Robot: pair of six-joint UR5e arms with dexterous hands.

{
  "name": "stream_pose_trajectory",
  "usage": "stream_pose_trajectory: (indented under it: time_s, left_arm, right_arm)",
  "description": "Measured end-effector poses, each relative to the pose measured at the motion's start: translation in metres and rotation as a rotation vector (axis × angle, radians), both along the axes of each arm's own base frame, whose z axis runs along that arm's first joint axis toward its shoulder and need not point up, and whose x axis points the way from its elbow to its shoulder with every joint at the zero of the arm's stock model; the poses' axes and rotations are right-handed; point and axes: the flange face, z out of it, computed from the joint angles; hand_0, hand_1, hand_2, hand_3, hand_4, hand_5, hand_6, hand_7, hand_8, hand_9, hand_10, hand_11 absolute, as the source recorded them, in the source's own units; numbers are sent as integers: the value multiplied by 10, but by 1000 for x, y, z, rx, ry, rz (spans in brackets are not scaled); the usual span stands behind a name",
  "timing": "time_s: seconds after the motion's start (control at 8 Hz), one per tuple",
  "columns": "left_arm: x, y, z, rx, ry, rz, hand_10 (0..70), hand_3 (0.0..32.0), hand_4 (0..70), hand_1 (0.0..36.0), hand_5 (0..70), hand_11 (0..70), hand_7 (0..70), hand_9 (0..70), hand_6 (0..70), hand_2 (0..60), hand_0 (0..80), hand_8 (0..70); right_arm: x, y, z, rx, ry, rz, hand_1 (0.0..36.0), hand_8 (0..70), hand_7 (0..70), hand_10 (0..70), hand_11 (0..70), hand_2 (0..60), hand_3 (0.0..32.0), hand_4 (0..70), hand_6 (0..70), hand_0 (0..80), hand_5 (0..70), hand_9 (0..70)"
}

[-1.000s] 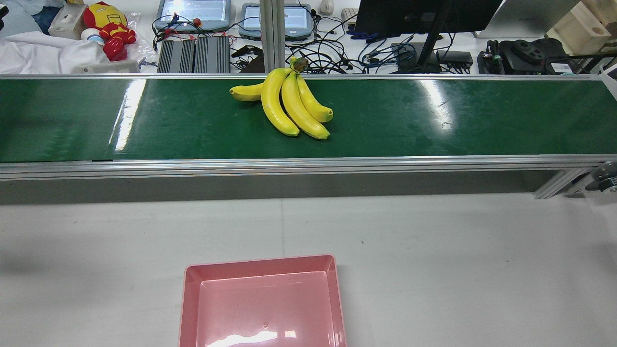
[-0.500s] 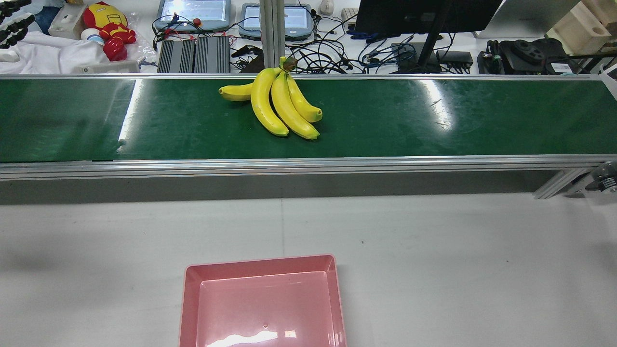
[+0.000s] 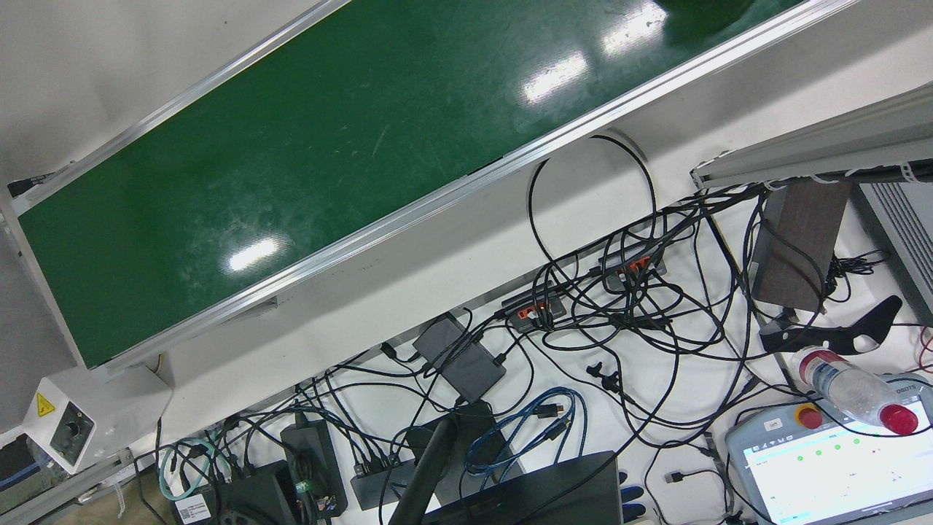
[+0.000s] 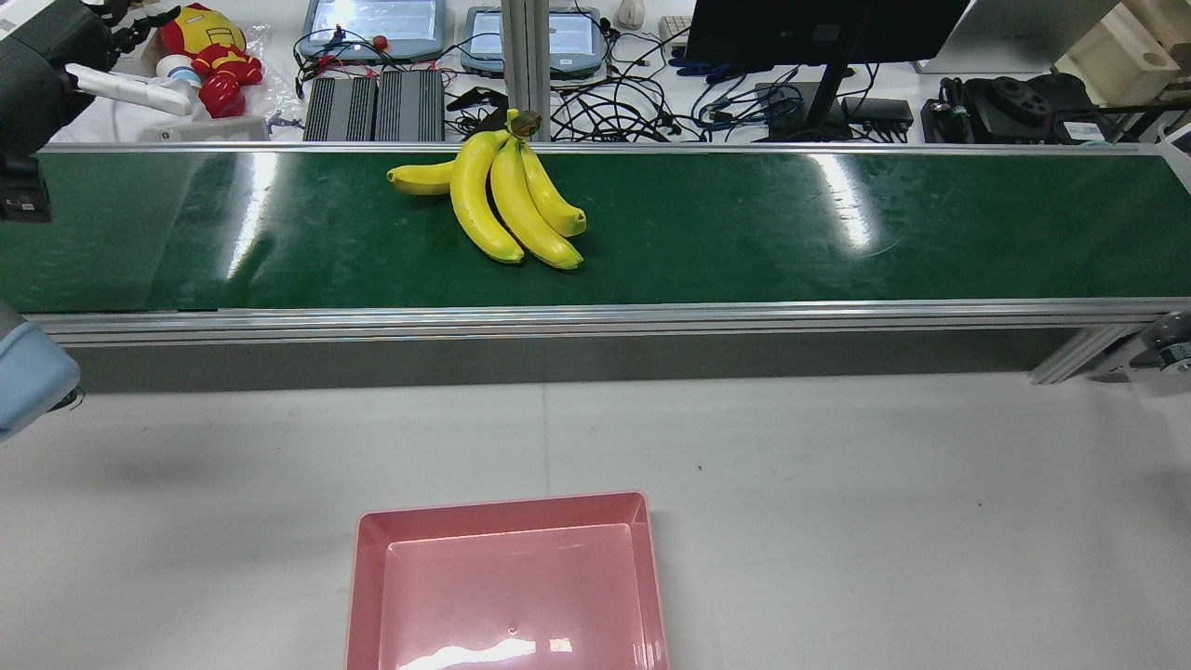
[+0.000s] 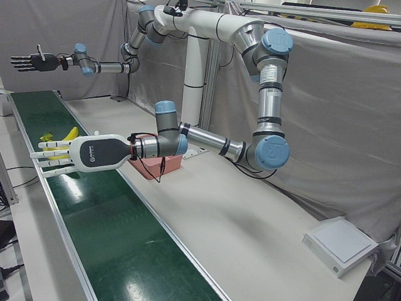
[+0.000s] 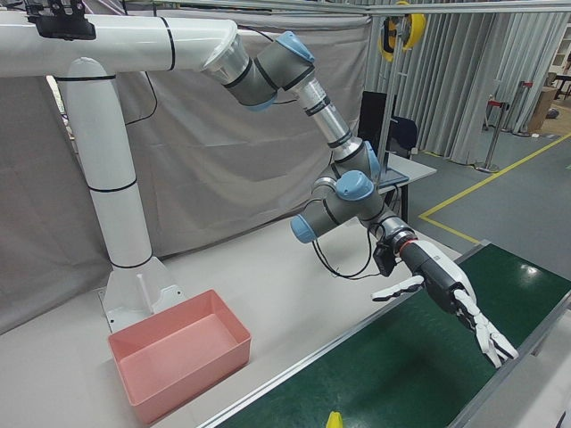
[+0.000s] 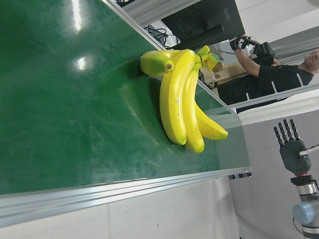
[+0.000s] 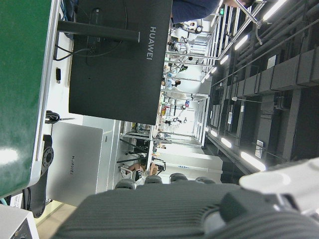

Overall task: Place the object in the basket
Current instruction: 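Move the left hand over the conveyor toward the banana bunch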

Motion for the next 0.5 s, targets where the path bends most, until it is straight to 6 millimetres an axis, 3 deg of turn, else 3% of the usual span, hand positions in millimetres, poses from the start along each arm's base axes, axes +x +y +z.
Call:
stream_pose_trajectory:
  time_s: [0.38, 0.5]
  left_arm:
    - [50, 8, -28, 31, -98, 41, 23, 28, 113, 122, 190, 48, 61, 90, 19, 0, 527, 114]
    - [67, 11, -31, 33, -112, 54, 23, 44, 103, 124, 183, 48, 59, 89, 17, 0, 524, 112]
  right_arm:
    - [0, 0, 0, 0, 0, 0, 0, 0, 0, 0, 0, 0, 0, 0, 0, 0, 0, 0]
    - [0, 0, 0, 0, 0, 0, 0, 0, 0, 0, 0, 0, 0, 0, 0, 0, 0, 0]
